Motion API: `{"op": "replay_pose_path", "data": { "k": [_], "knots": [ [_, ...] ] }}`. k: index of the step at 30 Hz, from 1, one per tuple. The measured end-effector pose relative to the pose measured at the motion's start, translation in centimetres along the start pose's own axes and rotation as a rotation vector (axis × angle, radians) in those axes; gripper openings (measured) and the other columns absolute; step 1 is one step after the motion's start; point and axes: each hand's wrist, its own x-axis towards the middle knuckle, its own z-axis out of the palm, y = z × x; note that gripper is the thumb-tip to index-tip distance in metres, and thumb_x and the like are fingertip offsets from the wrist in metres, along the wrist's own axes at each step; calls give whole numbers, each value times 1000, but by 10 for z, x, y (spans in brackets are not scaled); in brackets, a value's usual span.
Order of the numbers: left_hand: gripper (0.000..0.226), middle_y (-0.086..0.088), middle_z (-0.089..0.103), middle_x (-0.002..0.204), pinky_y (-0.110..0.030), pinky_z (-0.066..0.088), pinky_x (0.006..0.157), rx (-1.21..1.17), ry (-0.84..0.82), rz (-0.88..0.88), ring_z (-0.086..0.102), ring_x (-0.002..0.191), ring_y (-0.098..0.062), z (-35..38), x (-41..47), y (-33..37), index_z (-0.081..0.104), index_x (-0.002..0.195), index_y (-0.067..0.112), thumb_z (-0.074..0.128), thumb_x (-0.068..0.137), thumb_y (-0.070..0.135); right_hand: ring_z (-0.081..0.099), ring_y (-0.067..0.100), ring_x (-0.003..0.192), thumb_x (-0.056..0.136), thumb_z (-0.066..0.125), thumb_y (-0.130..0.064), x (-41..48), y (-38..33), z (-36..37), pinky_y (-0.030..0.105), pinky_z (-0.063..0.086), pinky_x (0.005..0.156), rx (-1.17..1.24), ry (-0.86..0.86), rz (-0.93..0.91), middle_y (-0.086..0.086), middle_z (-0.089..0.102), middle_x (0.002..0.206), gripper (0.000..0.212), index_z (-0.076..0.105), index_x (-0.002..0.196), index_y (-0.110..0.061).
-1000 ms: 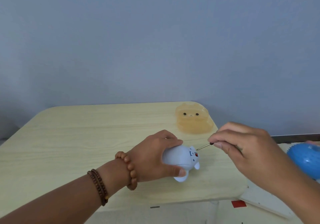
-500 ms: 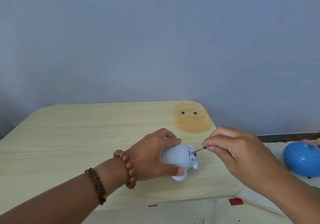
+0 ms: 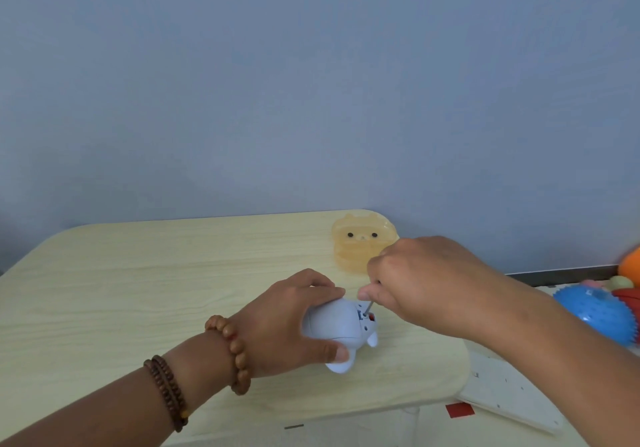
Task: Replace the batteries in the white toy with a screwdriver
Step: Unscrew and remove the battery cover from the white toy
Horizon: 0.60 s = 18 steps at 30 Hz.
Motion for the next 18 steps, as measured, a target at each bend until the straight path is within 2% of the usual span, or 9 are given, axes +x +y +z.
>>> {"op": "replay_pose_path", "data": {
  "k": [2,5,7,10,14,16,18],
  "knots": [
    [78,25,41,135,-22,46,97,-4,4,-3,47,119,3,1,0,-1,49,142,35,73,74,66,56,25,73,105,33,-54,0,-1,1,35,41,61,-10,-30,18,-1,60,85,49,57,85,-16],
    [79,27,40,134,-19,45,94,3,5,2,47,117,4,1,-1,-1,49,142,37,72,72,67,57,21,83,102,37,-58,-5,1,2,39,49,74,133,-100,21,-6,61,99,38,50,106,-23],
    [80,27,39,135,-17,44,94,3,5,-1,47,118,5,1,-1,-1,48,142,37,73,72,66,59,19,83,103,41,-52,-9,4,0,40,52,76,196,-162,23,-8,62,100,29,44,115,-25],
    [79,28,40,136,-19,45,96,-4,6,-11,46,119,5,0,-1,0,48,143,36,73,74,64,56,19,74,105,44,-42,-8,5,-2,37,46,65,136,-179,1,-5,56,86,19,47,104,-23],
    [78,28,41,135,-17,44,95,0,4,-16,47,118,5,0,-1,0,49,142,36,74,73,64,53,22,71,104,40,-51,1,2,-4,35,43,62,57,-93,8,-4,52,78,38,54,89,-19],
    [78,27,42,134,-16,44,92,2,0,-21,48,117,4,0,0,0,51,141,35,73,73,64,53,23,70,104,36,-53,3,0,0,35,44,62,37,-52,3,-3,51,75,45,57,90,-16],
    [78,26,43,134,-19,46,94,-5,-3,-20,48,117,3,-1,-1,0,51,141,35,73,73,64,56,23,73,103,37,-57,2,-2,1,36,45,65,63,-45,-1,-3,56,80,43,56,98,-18]
  ]
}}
